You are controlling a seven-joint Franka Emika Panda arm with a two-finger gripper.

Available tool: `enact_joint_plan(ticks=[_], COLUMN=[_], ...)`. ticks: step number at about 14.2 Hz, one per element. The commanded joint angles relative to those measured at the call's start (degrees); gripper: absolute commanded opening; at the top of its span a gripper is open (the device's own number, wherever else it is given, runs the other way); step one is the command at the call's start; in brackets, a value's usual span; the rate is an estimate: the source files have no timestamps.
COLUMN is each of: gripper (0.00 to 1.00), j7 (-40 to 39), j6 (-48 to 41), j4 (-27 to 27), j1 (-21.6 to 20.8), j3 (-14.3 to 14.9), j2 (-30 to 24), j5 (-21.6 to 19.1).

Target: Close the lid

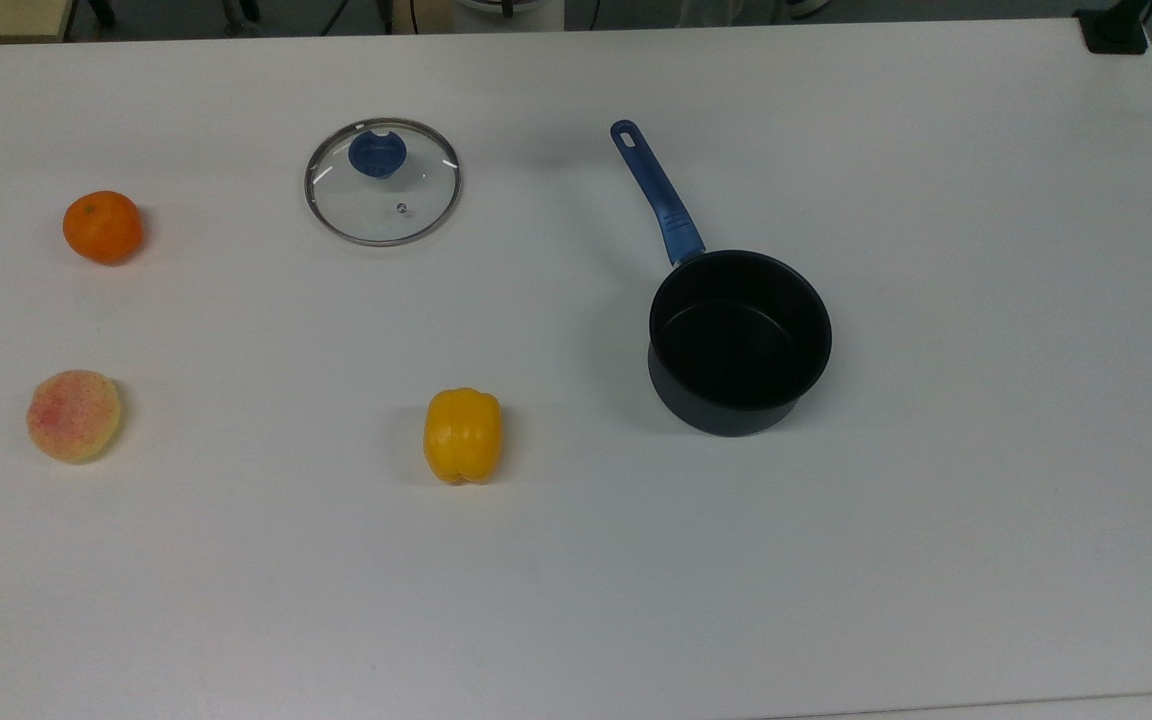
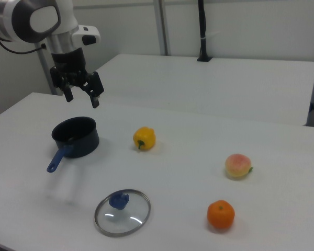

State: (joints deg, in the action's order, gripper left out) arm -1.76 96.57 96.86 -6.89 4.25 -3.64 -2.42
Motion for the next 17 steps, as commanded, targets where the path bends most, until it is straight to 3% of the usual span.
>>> enact_joint_plan(ticks=[1, 11, 17], gripper=[1.00, 1.00, 1.00], j7=[1.2, 0.3, -4.2], j6=[-1.1, -1.6, -3.3], j4=[-0.4, -0.2, 4.5], j1=[-0.9, -0.5, 0.3], j3=[0.4, 0.5, 0.9], j2=[0.0, 0.0, 0.0], j5=[-1.0, -0.5, -0.2])
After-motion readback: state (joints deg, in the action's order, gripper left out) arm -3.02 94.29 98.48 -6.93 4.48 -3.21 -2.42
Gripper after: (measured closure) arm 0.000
